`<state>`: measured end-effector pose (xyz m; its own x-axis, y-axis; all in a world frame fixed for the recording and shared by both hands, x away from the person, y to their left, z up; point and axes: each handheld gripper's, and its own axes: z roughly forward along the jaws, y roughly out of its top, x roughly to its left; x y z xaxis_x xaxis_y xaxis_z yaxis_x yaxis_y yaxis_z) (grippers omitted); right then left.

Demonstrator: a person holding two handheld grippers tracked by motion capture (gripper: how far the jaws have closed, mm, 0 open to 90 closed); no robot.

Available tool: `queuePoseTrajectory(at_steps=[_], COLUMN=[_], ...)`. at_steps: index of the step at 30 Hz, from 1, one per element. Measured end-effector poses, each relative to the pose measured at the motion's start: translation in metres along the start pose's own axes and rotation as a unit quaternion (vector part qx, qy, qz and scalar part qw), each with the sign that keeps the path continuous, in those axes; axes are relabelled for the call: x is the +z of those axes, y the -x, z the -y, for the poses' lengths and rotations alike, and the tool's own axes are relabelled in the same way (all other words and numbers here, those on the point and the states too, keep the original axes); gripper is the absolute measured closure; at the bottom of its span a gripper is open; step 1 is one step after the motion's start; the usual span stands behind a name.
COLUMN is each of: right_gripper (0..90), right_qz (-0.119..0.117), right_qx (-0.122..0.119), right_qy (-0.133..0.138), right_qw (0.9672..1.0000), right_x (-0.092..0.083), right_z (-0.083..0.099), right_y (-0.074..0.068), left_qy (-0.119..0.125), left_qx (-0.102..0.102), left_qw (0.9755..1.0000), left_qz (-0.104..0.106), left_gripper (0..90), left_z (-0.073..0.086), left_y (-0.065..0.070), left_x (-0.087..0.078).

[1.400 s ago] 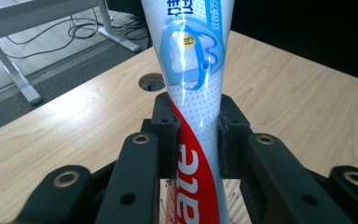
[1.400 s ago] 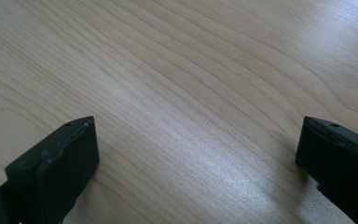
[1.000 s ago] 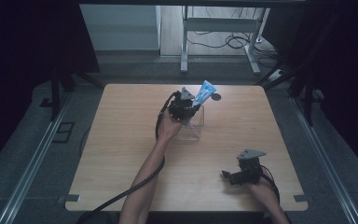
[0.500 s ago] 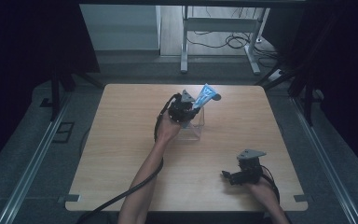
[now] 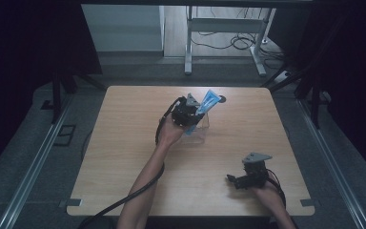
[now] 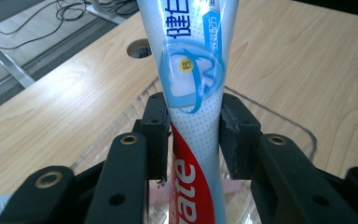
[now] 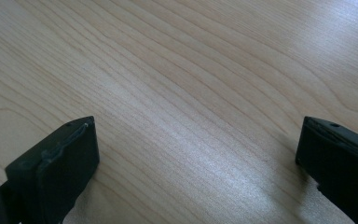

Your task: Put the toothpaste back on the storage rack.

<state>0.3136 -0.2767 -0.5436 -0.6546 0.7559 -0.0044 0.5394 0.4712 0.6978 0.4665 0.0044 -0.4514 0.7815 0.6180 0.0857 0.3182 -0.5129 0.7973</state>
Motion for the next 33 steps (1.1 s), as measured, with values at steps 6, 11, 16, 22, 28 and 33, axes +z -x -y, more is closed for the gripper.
queuePoseTrajectory(at_steps=[6, 11, 16, 22, 28, 33], right_gripper=[0.0, 0.0, 0.0, 0.0, 0.0, 0.0], right_qz=[0.000, 0.000, 0.000, 0.001, 0.000, 0.000], right_qx=[0.000, 0.000, 0.000, 0.000, 0.000, 0.000], right_qy=[0.000, 0.000, 0.000, 0.000, 0.000, 0.000], right_qw=[1.0000, 1.0000, 1.0000, 1.0000, 1.0000, 1.0000], right_x=[0.000, 0.000, 0.000, 0.000, 0.000, 0.000], right_z=[0.000, 0.000, 0.000, 0.000, 0.000, 0.000], right_y=[0.000, 0.000, 0.000, 0.000, 0.000, 0.000], left_qy=[0.005, 0.011, 0.027, 0.031, 0.033, 0.031], left_qx=[-0.011, -0.013, -0.027, -0.048, -0.068, -0.075], left_qw=[0.9998, 0.9997, 0.9991, 0.9978, 0.9963, 0.9960], left_qz=[0.013, 0.016, 0.019, 0.034, 0.041, 0.038], left_gripper=[61.5, 55.3, 52.1, 44.1, 37.9, 29.6], left_z=[0.006, 0.009, 0.007, 0.007, 0.010, 0.011], left_y=[-0.001, 0.002, 0.000, -0.003, -0.005, -0.006], left_x=[-0.001, -0.003, -0.009, -0.015, -0.020, -0.025])
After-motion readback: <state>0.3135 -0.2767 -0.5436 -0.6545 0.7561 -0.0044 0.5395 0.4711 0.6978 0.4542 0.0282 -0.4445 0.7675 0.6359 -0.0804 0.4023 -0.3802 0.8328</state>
